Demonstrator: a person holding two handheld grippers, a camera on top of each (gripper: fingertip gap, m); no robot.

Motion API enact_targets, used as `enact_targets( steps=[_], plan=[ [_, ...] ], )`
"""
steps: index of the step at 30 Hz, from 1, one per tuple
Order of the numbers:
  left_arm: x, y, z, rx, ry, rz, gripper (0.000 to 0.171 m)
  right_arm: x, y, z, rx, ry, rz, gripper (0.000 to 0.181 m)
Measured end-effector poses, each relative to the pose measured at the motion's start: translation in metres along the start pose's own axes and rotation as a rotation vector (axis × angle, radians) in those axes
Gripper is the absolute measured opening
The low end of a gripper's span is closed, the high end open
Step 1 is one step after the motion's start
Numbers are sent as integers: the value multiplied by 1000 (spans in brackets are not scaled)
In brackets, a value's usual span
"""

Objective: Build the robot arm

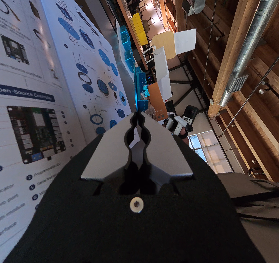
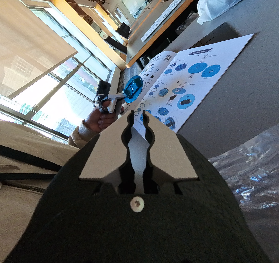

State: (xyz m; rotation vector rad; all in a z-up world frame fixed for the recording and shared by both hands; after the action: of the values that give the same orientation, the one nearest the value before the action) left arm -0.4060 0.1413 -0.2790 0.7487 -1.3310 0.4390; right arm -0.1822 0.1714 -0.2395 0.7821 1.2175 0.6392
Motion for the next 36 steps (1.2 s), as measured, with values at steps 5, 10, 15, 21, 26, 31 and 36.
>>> enact_targets(
  steps=[5,10,15,21,26,31,36],
  plan=[
    [-1,-3,-2,-12,-12,20,0,3,-1,1,4,1,-23,9],
    [1,-5,-5,-38,-33,35,0,2,-2,-1,-7,2,-16,10],
    [3,-7,-6,-45,-39,41,0,3,-3,0,-11,4,-22,10],
    [4,-10,-5,-49,-51,54,0,1,-5,-2,-24,12,-25,11],
    [5,-12,-5,-55,-56,55,0,0,-5,-3,-24,14,-25,11],
    [6,-11,-5,-47,-55,53,0,0,-4,-3,-21,10,-20,11],
    [7,-10,-5,-34,-47,61,0,-1,-5,-3,-23,8,-19,11]
  ],
)
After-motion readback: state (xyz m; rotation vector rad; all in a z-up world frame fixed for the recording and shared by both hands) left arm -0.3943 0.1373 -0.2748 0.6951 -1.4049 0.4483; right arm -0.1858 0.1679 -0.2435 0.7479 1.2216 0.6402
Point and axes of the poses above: each gripper's, where its closed fingertips meet, z back along the fingers, y out of its top, x = y × z across the jaws, the point moved 2 cm from there along z, back along the fingers, and after that the axes turned 9 degrees about z, right-handed, at the moved point
